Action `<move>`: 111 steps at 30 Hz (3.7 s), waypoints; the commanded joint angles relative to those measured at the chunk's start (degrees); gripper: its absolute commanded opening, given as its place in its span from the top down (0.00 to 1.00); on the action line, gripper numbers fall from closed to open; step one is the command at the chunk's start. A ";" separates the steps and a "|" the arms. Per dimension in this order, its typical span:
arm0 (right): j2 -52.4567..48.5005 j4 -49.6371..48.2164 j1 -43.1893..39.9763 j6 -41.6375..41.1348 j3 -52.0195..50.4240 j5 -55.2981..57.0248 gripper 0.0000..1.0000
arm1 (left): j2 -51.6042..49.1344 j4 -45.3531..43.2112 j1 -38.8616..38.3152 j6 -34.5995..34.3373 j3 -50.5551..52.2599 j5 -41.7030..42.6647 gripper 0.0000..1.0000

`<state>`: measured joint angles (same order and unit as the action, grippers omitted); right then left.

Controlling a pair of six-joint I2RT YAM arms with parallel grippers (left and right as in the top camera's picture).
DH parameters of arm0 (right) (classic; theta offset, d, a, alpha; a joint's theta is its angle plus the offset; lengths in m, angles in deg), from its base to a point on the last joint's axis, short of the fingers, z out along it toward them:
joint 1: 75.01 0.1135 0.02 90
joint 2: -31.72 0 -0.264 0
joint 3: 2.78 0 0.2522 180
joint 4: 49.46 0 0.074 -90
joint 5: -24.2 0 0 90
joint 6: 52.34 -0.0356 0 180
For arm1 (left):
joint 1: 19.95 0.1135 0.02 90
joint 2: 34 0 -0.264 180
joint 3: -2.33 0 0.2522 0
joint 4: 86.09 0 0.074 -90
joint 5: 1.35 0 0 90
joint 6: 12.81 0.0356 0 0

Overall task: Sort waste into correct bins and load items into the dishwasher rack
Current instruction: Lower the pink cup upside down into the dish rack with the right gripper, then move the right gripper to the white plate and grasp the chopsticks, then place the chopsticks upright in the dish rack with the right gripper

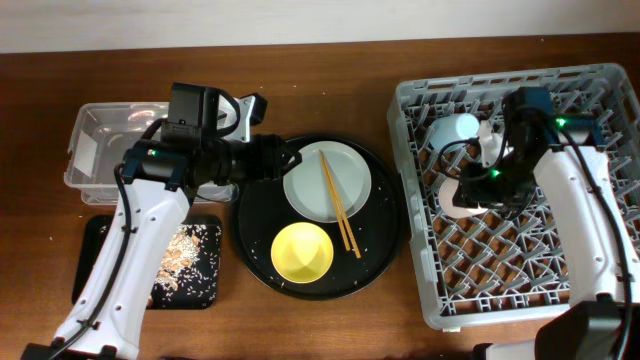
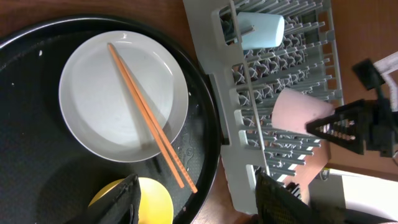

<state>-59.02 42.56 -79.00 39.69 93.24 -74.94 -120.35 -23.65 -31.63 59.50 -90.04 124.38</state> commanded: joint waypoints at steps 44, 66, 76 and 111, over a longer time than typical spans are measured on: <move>-3.52 -14.12 28.28 -5.77 3.78 -1.95 0.52 | 0.66 3.30 21.29 1.09 -0.24 -7.30 0.00; -20.24 -31.85 35.91 -11.17 -1.64 8.33 0.78 | 0.66 3.28 21.29 1.09 -0.24 -7.32 0.00; -20.28 -39.67 35.91 -12.02 -9.33 4.68 0.77 | 0.66 3.28 21.29 1.09 -0.24 -7.30 0.00; -14.73 -0.26 -5.35 2.29 19.54 13.11 0.96 | 0.66 3.28 21.29 1.09 -0.24 -7.32 0.00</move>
<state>-74.41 42.48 -82.83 41.04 112.12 -61.31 -120.35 -20.30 -10.49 60.09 -90.04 117.47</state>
